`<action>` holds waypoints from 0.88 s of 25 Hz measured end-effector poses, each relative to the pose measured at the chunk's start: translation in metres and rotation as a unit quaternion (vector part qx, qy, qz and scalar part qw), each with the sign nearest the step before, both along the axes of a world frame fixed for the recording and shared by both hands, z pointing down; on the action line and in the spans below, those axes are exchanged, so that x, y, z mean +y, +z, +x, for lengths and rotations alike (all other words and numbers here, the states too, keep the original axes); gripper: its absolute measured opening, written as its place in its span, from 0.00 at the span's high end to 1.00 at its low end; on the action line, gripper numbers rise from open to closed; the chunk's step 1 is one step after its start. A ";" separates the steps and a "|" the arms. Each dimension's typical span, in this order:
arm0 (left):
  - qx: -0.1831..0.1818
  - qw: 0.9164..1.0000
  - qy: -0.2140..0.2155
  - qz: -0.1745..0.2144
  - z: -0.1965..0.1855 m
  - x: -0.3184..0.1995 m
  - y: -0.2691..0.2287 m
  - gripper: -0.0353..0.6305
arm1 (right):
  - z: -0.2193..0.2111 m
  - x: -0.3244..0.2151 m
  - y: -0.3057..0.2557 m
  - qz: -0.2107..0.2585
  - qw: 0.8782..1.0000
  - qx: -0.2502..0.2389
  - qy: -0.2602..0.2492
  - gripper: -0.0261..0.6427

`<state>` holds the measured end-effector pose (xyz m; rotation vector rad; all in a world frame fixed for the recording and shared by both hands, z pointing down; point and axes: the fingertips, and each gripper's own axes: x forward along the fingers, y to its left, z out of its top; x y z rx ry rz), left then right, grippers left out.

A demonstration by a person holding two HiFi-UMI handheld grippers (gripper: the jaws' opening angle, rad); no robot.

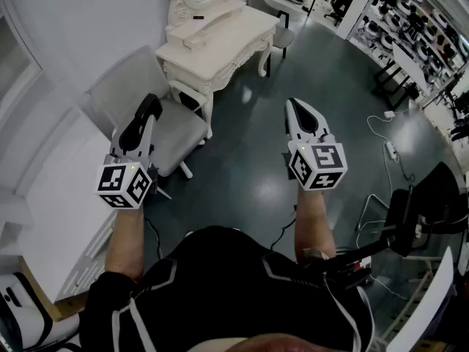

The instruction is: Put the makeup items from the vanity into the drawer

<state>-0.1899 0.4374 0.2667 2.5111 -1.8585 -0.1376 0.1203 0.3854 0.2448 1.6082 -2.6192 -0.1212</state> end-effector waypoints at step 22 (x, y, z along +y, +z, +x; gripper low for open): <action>-0.002 1.000 -0.003 -0.009 0.017 0.001 0.004 0.81 | 0.012 0.008 -0.002 0.005 1.000 -0.011 -0.016 0.95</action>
